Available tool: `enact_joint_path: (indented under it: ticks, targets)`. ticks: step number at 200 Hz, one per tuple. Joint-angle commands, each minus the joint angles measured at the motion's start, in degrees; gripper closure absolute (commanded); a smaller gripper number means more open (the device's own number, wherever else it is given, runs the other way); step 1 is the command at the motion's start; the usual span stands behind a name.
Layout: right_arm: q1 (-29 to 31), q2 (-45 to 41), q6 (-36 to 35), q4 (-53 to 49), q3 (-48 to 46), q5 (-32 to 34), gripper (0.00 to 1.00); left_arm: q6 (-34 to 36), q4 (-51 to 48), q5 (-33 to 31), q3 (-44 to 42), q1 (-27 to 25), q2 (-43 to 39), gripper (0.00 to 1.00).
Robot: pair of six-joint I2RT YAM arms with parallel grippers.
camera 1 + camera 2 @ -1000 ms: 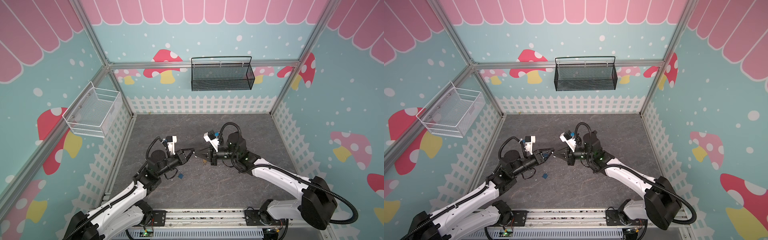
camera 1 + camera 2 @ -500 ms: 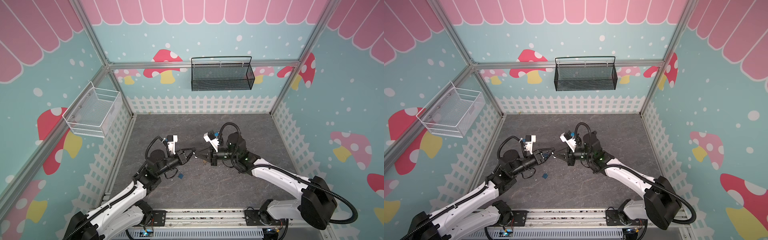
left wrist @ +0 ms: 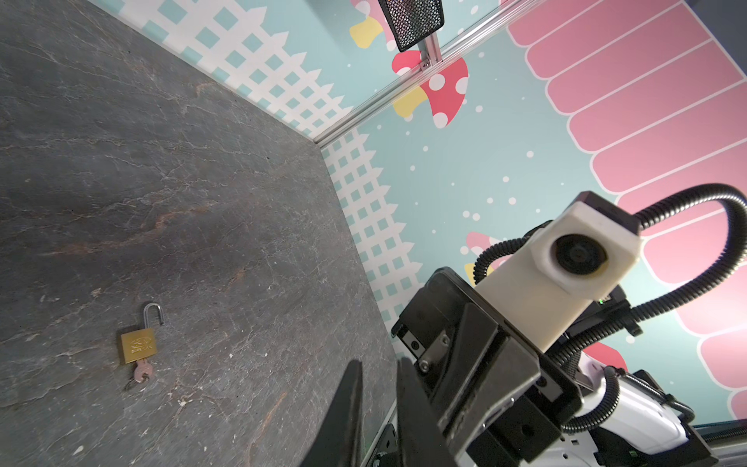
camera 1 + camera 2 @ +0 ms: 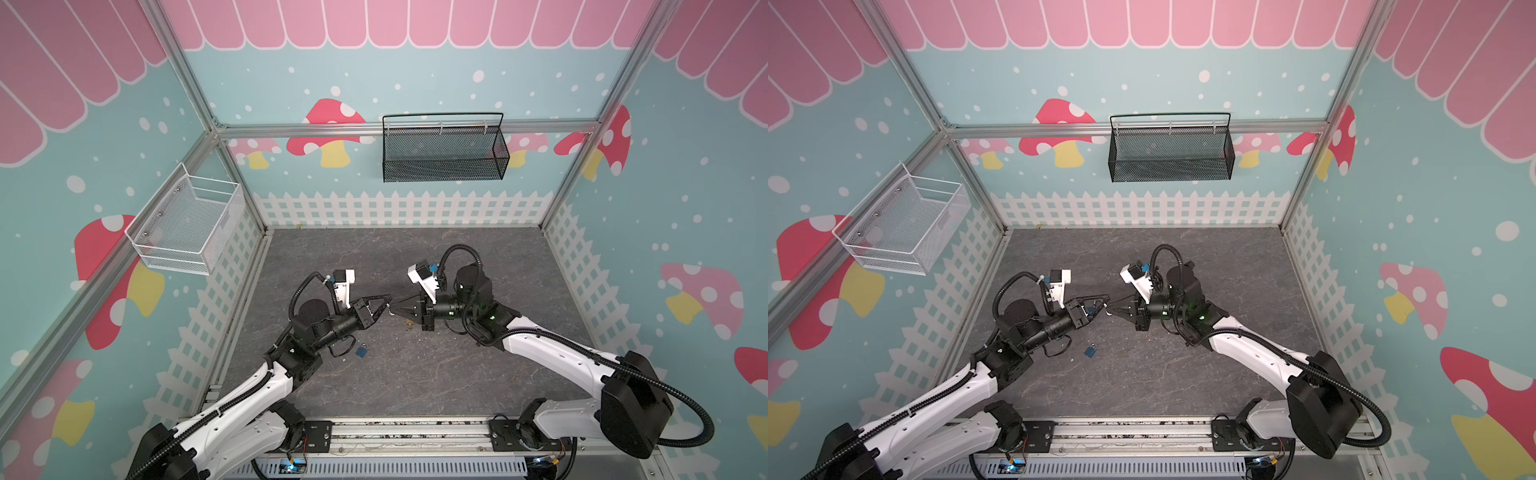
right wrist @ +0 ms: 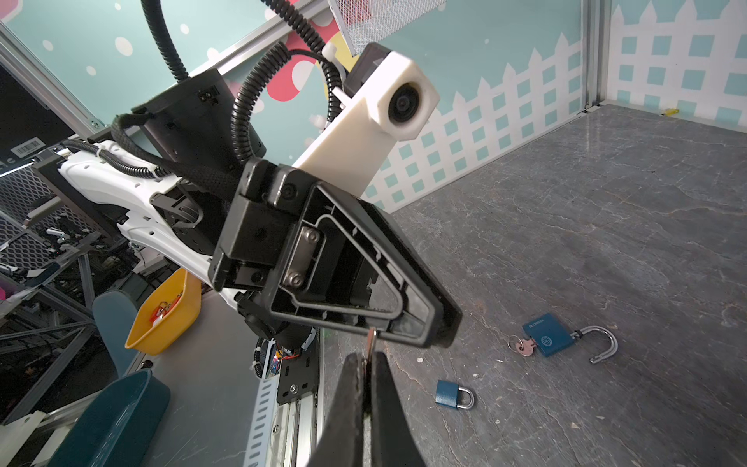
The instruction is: Unlock with the key
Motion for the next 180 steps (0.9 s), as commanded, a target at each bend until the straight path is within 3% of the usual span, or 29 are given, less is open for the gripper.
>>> enact_joint_path:
  ticks: [1, 114, 180]
  targets:
    - [-0.48, 0.73, -0.78, -1.38, -0.4, -0.59, 1.0, 0.36, 2.49, 0.12, 0.31, 0.12, -2.2, 0.82]
    - [-0.48, 1.16, -1.04, -1.14, 1.95, 0.49, 1.0, 1.0, 0.08, 1.58, 1.74, 0.11, -0.34, 0.8]
    - [-0.51, 2.15, 0.01, 0.73, 2.94, 0.79, 1.0, -0.98, 3.5, 3.62, 0.94, -0.08, 0.83, 0.86]
